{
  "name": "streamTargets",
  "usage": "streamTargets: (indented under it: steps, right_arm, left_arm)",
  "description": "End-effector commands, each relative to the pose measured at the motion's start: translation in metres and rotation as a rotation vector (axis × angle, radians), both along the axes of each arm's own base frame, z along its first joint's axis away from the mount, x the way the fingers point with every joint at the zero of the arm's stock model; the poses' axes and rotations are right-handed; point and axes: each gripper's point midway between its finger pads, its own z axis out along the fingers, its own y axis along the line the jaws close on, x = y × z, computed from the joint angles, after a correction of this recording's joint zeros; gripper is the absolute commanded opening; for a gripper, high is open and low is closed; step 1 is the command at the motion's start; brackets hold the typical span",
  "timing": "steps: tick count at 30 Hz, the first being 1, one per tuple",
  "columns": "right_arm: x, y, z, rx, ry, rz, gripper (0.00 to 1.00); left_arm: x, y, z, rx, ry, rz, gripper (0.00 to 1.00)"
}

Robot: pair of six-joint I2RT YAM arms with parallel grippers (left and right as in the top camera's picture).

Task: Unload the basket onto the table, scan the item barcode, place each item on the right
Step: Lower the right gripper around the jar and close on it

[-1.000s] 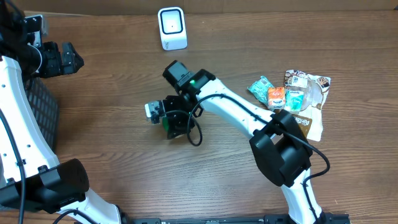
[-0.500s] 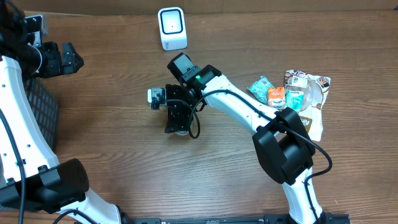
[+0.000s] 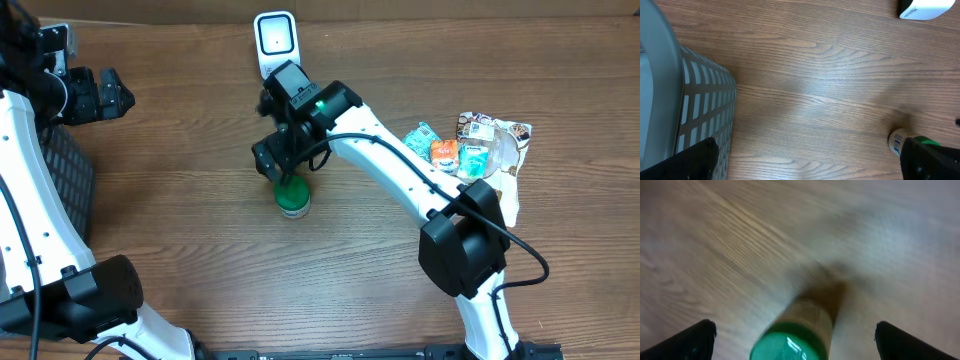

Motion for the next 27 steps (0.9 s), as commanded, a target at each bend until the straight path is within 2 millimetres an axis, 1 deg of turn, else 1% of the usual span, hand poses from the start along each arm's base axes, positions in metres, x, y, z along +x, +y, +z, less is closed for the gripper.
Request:
streamTargets:
  steps: [1, 4, 7, 10, 13, 16, 20, 22, 24, 27]
  right_arm:
    - [-0.011, -0.016, -0.001, -0.018, 0.156, -0.414, 1.0]
    - [-0.024, -0.014, -0.013, -0.048, 0.178, -0.394, 1.0]
    - [-0.033, -0.006, -0.016, -0.054, 0.175, -0.36, 1.0]
    - [-0.033, 0.0, -0.016, -0.063, 0.138, -0.347, 0.85]
    - [-0.036, 0.0, -0.019, -0.123, 0.06, -0.342, 0.67]
    - [-0.038, -0.01, -0.029, -0.202, 0.006, -0.399, 0.67]
    - [-0.04, -0.014, -0.034, -0.221, 0.009, -0.399, 0.67]
    - [-0.045, -0.012, -0.034, -0.217, 0.029, -0.389, 0.66]
    - [-0.051, -0.009, -0.035, -0.209, 0.059, -0.339, 0.65]
    - [-0.054, -0.009, -0.035, -0.217, 0.054, -0.246, 0.59]
  left_arm:
    - [-0.001, -0.001, 0.009, 0.018, -0.027, -0.019, 0.99]
    - [-0.001, -0.001, 0.01, 0.018, -0.028, -0.02, 1.0]
    - [-0.001, -0.001, 0.01, 0.018, -0.027, -0.019, 0.99]
    - [-0.001, -0.001, 0.01, 0.018, -0.027, -0.019, 1.0]
    - [-0.001, -0.001, 0.01, 0.018, -0.027, -0.019, 0.99]
    - [-0.001, -0.001, 0.01, 0.018, -0.028, -0.02, 1.0]
    - [-0.001, -0.001, 0.01, 0.018, -0.027, -0.019, 0.99]
    - [-0.001, -0.001, 0.01, 0.018, -0.027, -0.019, 1.0]
    - [-0.001, -0.001, 0.01, 0.018, -0.027, -0.019, 1.0]
    - [-0.001, -0.001, 0.01, 0.018, -0.027, -0.019, 1.0]
